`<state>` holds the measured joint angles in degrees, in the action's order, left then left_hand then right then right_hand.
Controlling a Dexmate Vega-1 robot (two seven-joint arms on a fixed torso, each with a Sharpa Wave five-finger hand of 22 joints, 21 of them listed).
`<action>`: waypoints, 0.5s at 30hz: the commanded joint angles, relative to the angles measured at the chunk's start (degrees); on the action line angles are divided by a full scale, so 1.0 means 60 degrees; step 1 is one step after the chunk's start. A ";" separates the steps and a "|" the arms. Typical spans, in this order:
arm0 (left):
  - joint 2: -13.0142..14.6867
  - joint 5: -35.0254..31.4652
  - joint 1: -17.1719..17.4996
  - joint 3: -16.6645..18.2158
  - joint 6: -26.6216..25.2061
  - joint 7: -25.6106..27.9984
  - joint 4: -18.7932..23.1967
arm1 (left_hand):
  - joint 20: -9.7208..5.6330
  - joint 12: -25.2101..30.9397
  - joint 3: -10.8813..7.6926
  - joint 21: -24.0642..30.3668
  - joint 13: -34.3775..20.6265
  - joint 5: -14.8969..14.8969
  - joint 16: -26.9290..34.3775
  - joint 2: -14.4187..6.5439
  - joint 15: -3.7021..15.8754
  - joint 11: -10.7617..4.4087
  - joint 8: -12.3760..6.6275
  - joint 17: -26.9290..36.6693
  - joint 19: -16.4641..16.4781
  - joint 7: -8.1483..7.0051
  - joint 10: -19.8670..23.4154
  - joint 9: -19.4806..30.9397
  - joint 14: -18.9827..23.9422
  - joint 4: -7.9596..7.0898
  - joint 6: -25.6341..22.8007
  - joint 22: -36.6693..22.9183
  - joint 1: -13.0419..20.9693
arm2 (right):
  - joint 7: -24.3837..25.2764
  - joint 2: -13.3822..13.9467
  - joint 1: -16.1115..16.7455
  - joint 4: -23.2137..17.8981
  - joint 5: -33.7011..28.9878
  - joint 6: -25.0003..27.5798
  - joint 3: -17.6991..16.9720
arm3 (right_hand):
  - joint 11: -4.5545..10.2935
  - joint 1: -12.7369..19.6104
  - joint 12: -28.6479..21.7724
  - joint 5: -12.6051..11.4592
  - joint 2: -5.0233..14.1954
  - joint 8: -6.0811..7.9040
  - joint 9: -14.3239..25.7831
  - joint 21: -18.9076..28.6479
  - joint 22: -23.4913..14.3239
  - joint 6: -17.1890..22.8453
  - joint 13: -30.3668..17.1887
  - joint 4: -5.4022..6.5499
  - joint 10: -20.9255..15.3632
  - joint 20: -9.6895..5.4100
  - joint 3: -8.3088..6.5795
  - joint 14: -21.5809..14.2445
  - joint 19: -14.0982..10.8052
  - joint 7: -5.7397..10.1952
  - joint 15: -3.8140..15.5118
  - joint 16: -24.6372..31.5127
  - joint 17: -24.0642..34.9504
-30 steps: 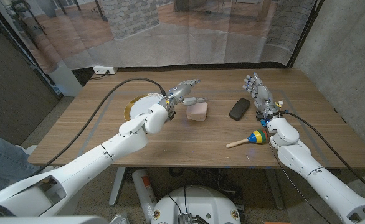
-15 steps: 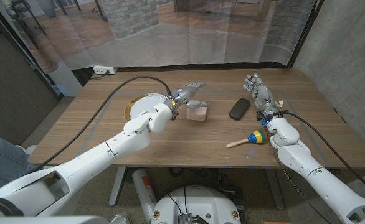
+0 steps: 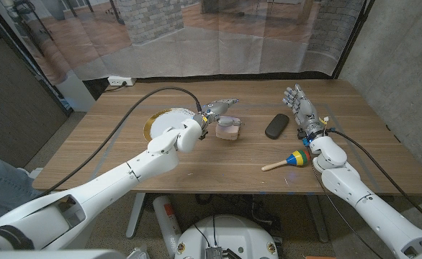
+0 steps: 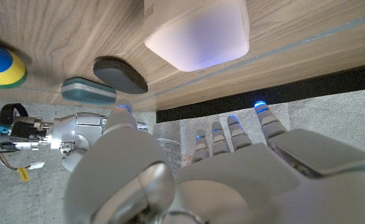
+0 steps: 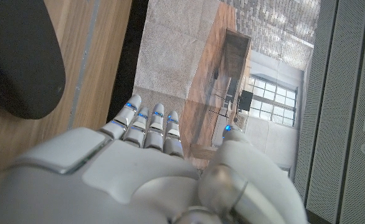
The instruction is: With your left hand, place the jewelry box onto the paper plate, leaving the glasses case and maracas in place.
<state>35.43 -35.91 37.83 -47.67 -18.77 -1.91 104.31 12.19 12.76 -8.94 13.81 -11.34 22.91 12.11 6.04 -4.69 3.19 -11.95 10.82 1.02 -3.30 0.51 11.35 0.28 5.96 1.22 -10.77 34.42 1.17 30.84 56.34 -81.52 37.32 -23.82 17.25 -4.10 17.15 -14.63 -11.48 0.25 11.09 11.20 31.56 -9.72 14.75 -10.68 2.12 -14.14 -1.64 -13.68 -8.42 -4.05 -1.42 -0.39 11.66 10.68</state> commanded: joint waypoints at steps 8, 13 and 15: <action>-0.0334 -0.0194 -0.0512 -0.0493 -0.0573 -0.0564 -0.0424 | 0.0025 -0.0051 0.0123 0.0216 -0.0079 0.0144 0.0028 0.0110 -0.0038 -0.0009 0.0066 0.0035 0.0681 -0.0344 -0.0242 0.0050 0.0131 0.0011 0.0273 -0.0033 0.0058 | 0.0020 -0.0104 -0.0108 0.0161 -0.0009 0.0016 0.0027 | -0.0018 0.0033 0.0010 -0.0042 0.0031 0.0079 -0.0012 -0.0063 -0.0050 0.0047 -0.0008 -0.0063 -0.0078 0.0073 -0.0036 -0.0081 -0.0074 0.0042 -0.0033 -0.0005 0.0002; -0.0336 -0.0194 -0.0633 -0.0583 -0.0845 -0.0888 -0.0422 | 0.0027 -0.0150 0.0194 0.0314 -0.0110 0.0203 -0.0015 0.0143 -0.0037 -0.0008 0.0117 0.0055 0.1111 -0.0423 -0.0592 0.0073 0.0079 0.0024 0.0526 -0.0035 0.0094 | 0.0013 -0.0166 -0.0219 0.0242 -0.0034 0.0055 0.0089 | -0.0016 0.0027 0.0018 -0.0041 0.0032 0.0072 -0.0014 -0.0081 -0.0051 0.0034 -0.0008 -0.0067 -0.0079 0.0101 -0.0032 -0.0082 -0.0083 0.0063 -0.0027 -0.0009 0.0003; -0.0335 -0.0128 -0.0690 -0.0603 -0.0846 -0.0981 -0.0473 | 0.0028 -0.0149 0.0207 0.0331 -0.0115 0.0211 -0.0025 0.0149 -0.0056 0.0004 0.0116 0.0058 0.1186 -0.0439 -0.0612 0.0077 0.0061 0.0026 0.0548 -0.0036 0.0098 | 0.0003 -0.0202 -0.0268 0.0288 -0.0043 0.0056 0.0118 | -0.0003 0.0023 0.0024 -0.0041 0.0035 0.0072 -0.0014 -0.0093 -0.0051 0.0037 -0.0009 -0.0068 -0.0078 0.0120 -0.0030 -0.0087 -0.0085 0.0057 -0.0022 -0.0010 0.0004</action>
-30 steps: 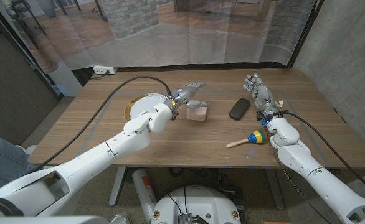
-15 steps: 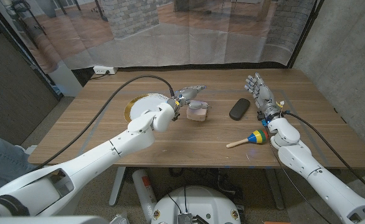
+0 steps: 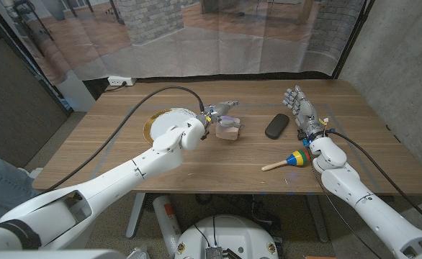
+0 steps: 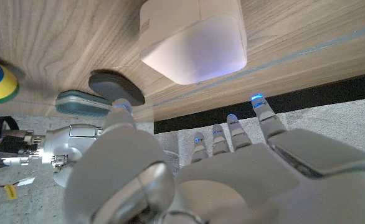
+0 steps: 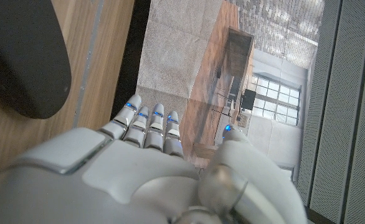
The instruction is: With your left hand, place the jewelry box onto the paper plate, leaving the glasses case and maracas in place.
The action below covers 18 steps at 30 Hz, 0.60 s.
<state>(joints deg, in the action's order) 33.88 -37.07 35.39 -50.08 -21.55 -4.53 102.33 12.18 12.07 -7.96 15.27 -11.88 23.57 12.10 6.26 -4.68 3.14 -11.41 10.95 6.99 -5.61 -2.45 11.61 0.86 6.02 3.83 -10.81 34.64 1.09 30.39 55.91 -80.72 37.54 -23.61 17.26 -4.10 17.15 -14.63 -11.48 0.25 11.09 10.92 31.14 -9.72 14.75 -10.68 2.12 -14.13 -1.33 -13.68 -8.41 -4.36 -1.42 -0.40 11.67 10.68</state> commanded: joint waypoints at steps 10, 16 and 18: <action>-0.0114 0.0045 -0.0532 -0.0475 -0.0612 -0.0962 -0.0296 | 0.0031 0.0013 0.0090 0.0144 -0.0042 0.0117 -0.0020 0.0135 -0.0069 0.0005 -0.0055 0.0044 0.0440 -0.0073 -0.0070 0.0044 -0.0008 0.0022 -0.0027 -0.0030 0.0077 | -0.0105 -0.0327 -0.0519 0.0484 -0.0125 -0.0054 0.0246 | -0.0005 0.0017 0.0037 -0.0040 0.0040 0.0068 0.0031 -0.0060 -0.0052 0.0033 -0.0009 -0.0078 -0.0086 0.0143 -0.0025 -0.0101 -0.0048 0.0075 -0.0042 -0.0014 0.0004; -0.0167 -0.0008 -0.0740 -0.0708 -0.0615 -0.1257 -0.0429 | 0.0035 0.0025 0.0108 0.0162 -0.0048 0.0124 -0.0019 0.0142 -0.0051 -0.0016 -0.0064 0.0047 0.0546 -0.0081 -0.0067 0.0048 0.0005 0.0030 -0.0030 -0.0026 0.0097 | -0.0142 -0.0365 -0.0602 0.0559 -0.0137 -0.0069 0.0282 | -0.0009 0.0014 0.0046 -0.0040 0.0046 0.0067 0.0031 -0.0081 -0.0053 0.0035 -0.0009 -0.0083 -0.0085 0.0164 -0.0023 -0.0103 -0.0061 0.0078 -0.0039 -0.0018 0.0005; -0.0185 -0.0041 -0.0786 -0.0774 -0.0603 -0.1301 -0.0468 | 0.0036 0.0023 0.0115 0.0166 -0.0050 0.0127 -0.0024 0.0145 -0.0059 -0.0054 -0.0065 0.0048 0.0584 -0.0084 -0.0081 0.0050 -0.0002 0.0035 -0.0024 -0.0024 0.0108 | -0.0135 -0.0371 -0.0606 0.0563 -0.0136 -0.0062 0.0287 | 0.0012 0.0014 0.0052 -0.0040 0.0048 0.0061 0.0030 -0.0090 -0.0053 0.0022 -0.0009 -0.0086 -0.0081 0.0173 -0.0022 -0.0101 -0.0066 0.0091 -0.0038 -0.0021 0.0005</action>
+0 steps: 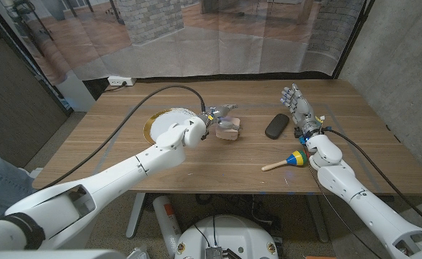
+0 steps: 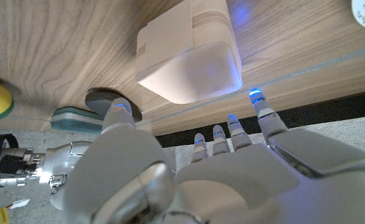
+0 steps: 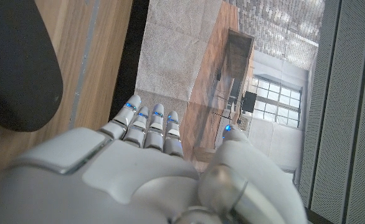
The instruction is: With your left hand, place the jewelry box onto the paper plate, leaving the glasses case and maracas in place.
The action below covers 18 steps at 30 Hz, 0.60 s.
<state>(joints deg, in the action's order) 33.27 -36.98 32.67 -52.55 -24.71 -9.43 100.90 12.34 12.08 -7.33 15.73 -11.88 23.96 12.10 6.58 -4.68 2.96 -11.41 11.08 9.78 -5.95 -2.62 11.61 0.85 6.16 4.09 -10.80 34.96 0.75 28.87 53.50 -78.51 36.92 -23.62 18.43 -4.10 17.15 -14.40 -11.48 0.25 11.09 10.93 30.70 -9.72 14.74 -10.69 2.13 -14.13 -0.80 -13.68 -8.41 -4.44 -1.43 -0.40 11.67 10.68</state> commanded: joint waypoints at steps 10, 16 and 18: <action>-0.0140 -0.0176 -0.0509 -0.0555 -0.0118 -0.0711 -0.0361 | 0.0018 0.0058 0.0030 0.0091 -0.0058 0.0075 -0.0036 0.0091 -0.0035 -0.0167 -0.0081 0.0030 0.0242 -0.0032 -0.0001 0.0056 -0.0011 0.0036 -0.0083 -0.0011 0.0118 | -0.0056 -0.0182 -0.0232 0.0269 -0.0053 -0.0115 0.0118 | 0.0008 0.0010 0.0018 -0.0039 0.0057 0.0058 0.0028 -0.0044 -0.0054 0.0017 -0.0010 -0.0094 -0.0101 0.0122 -0.0020 -0.0133 -0.0073 0.0096 -0.0019 -0.0016 0.0005; -0.0229 -0.0197 -0.0592 -0.0645 -0.0141 -0.0802 -0.0510 | 0.0021 0.0090 0.0032 0.0081 -0.0065 0.0086 -0.0033 0.0077 -0.0021 -0.0263 -0.0102 0.0032 0.0305 -0.0062 0.0055 0.0060 0.0009 0.0058 -0.0117 -0.0001 0.0181 | -0.0015 -0.0190 -0.0219 0.0264 -0.0074 -0.0132 0.0119 | 0.0036 0.0008 0.0029 -0.0038 0.0057 0.0061 0.0028 -0.0063 -0.0055 0.0026 -0.0011 -0.0101 -0.0093 0.0137 -0.0016 -0.0156 -0.0089 0.0111 -0.0012 -0.0013 0.0005; -0.0244 -0.0198 -0.0604 -0.0660 -0.0136 -0.0794 -0.0541 | 0.0021 0.0091 0.0032 0.0079 -0.0067 0.0088 -0.0030 0.0074 -0.0018 -0.0262 -0.0108 0.0032 0.0315 -0.0061 0.0054 0.0060 0.0020 0.0061 -0.0129 0.0000 0.0191 | -0.0012 -0.0189 -0.0215 0.0264 -0.0075 -0.0135 0.0119 | 0.0024 0.0006 0.0029 -0.0038 0.0056 0.0060 0.0028 -0.0071 -0.0055 0.0025 -0.0011 -0.0104 -0.0103 0.0145 -0.0014 -0.0155 -0.0095 0.0114 0.0000 -0.0016 0.0005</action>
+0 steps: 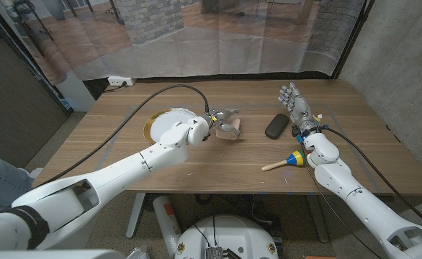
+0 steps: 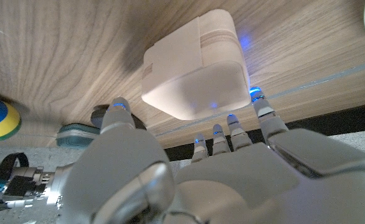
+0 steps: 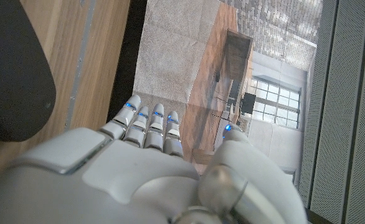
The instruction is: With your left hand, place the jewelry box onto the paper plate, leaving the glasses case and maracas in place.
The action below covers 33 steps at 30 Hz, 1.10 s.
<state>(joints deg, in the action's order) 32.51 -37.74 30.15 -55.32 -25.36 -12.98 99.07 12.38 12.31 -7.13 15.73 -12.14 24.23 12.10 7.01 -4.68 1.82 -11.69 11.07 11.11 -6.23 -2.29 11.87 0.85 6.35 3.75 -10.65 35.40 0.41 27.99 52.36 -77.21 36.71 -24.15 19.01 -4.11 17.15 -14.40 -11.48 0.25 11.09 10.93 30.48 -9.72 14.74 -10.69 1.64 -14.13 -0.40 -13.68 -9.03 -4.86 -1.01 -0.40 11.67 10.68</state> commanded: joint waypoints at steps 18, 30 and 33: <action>-0.0372 -0.0274 -0.0266 -0.0429 -0.0503 -0.0074 -0.0449 | -0.0017 0.0352 -0.0345 0.0631 -0.0178 -0.0070 0.0259 -0.0536 0.0196 -0.0103 -0.0444 0.0067 0.2673 -0.0192 0.0606 0.0107 0.1533 0.0397 -0.1015 -0.0014 0.1745 | -0.0072 -0.0136 -0.0107 0.0248 -0.0013 -0.0141 0.0067 | 0.0035 -0.0008 0.0061 -0.0036 0.0080 0.0057 0.0027 -0.0076 -0.0058 0.0023 -0.0014 -0.0039 -0.0100 0.0164 -0.0009 -0.0066 -0.0156 0.0079 0.0024 -0.0027 0.0008; -0.0374 -0.0239 -0.0119 -0.0383 -0.0652 0.0257 -0.0413 | -0.0060 0.0652 -0.0940 0.0886 -0.0383 -0.0634 0.0555 -0.1079 0.0586 -0.0457 -0.0829 0.0321 0.4115 -0.0166 0.1441 0.0172 0.2513 0.0492 -0.2029 0.0010 0.3387 | -0.0159 -0.0204 -0.0218 0.0377 -0.0003 -0.0084 0.0153 | 0.0063 -0.0020 0.0082 -0.0036 0.0089 0.0052 0.0028 -0.0110 -0.0060 0.0008 -0.0016 -0.0051 -0.0098 0.0246 -0.0001 -0.0052 -0.0235 0.0099 0.0027 -0.0044 0.0009; -0.0360 -0.0160 -0.0104 -0.0349 -0.0622 0.0308 -0.0420 | -0.0103 0.0720 -0.1027 0.0991 -0.0439 -0.0816 0.0615 -0.1166 0.0644 -0.0464 -0.0900 0.0392 0.4540 -0.0125 0.1633 0.0183 0.2678 0.0462 -0.2233 0.0013 0.3627 | -0.0168 -0.0219 -0.0250 0.0417 -0.0003 -0.0063 0.0169 | 0.0056 -0.0024 0.0086 -0.0036 0.0093 0.0052 0.0028 -0.0120 -0.0061 0.0010 -0.0016 -0.0052 -0.0099 0.0258 0.0001 -0.0053 -0.0243 0.0100 0.0035 -0.0045 0.0010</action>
<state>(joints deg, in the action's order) 30.34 -39.38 29.00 -57.66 -28.49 -12.28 96.65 12.38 16.14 -12.68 21.11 -14.47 19.90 15.28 4.43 -2.70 -1.03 -16.66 13.02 36.06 -7.17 6.55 12.67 14.27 9.25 -8.66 -10.38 51.96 -0.33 27.03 51.39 -75.37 36.62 -24.90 19.66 -3.80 17.15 -13.96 -11.48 0.25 11.09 10.94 30.04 -10.02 14.63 -10.69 1.65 -14.43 0.93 -13.68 -9.02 -6.19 -0.50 -0.40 11.44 10.68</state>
